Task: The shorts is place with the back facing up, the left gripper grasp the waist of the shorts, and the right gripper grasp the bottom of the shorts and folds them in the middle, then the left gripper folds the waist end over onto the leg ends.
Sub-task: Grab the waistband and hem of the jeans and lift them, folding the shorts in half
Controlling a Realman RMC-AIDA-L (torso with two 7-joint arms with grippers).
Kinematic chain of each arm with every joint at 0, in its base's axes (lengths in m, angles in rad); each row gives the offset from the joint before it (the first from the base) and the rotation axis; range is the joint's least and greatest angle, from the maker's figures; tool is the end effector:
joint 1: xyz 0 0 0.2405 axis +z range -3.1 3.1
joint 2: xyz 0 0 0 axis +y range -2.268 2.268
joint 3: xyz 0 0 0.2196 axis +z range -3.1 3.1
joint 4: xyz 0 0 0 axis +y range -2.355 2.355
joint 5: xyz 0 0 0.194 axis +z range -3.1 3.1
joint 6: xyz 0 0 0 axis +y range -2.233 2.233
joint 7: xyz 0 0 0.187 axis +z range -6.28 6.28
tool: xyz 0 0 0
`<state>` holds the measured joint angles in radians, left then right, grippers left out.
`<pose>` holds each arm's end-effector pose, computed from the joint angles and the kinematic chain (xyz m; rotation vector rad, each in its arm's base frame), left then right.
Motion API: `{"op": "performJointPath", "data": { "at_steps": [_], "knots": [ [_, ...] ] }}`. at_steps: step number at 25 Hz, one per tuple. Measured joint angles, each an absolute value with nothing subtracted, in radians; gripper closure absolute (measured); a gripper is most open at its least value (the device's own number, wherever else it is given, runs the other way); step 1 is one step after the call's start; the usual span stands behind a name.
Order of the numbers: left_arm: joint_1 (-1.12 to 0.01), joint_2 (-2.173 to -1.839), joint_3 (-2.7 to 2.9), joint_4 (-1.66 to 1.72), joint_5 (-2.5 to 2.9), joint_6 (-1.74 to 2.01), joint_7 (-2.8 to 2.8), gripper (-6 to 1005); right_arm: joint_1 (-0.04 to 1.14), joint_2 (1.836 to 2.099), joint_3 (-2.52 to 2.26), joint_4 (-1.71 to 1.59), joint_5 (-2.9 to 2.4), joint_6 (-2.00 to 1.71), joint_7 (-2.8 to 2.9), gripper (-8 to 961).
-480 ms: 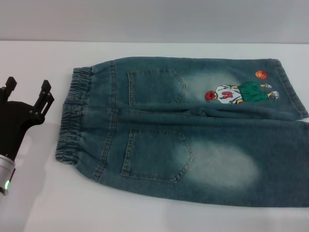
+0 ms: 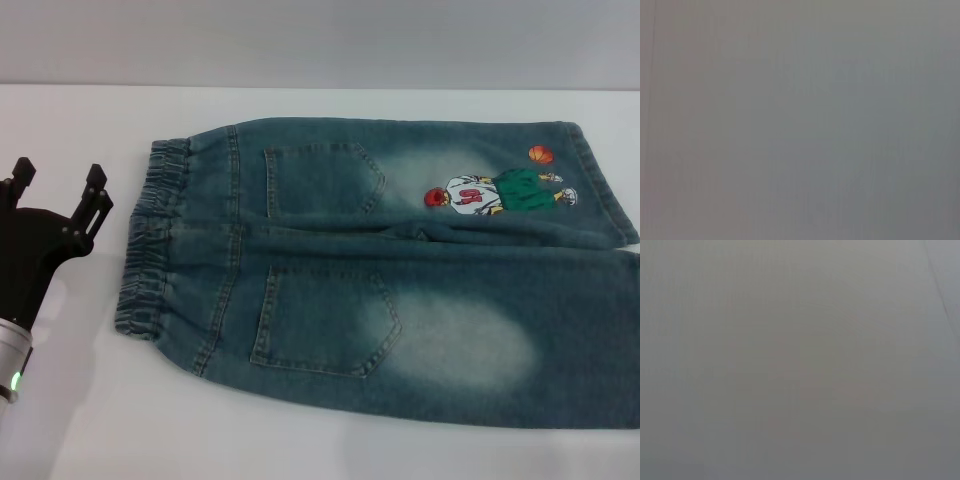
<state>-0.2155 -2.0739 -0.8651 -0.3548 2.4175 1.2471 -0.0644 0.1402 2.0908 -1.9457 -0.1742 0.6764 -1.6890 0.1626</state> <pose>-0.2781 0.3045 -0.0002 -1.5928 -0.5067 -0.7512 0.3064 0.2483 0.0988 -1.1683 0.3161 0.8360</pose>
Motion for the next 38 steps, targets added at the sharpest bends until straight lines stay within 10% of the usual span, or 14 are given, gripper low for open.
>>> {"op": "performJointPath", "data": {
  "at_steps": [23,30,38],
  "knots": [
    [-0.335,-2.006,-0.986,-0.577,2.462,0.845,-0.06,191,0.221,2.026,-1.96,-0.611,0.516,-0.971,0.26,229],
    [-0.235,-1.951,-1.159,-0.93,2.584,0.504,-0.089,190,0.145,2.061,-1.825,-1.052,0.332,-0.384,0.255,230],
    [-0.081,-2.016,-1.357,-1.343,2.699,-0.057,-0.028,190,0.027,2.075,-1.797,-1.447,0.32,0.104,0.254,230]
  ]
}}
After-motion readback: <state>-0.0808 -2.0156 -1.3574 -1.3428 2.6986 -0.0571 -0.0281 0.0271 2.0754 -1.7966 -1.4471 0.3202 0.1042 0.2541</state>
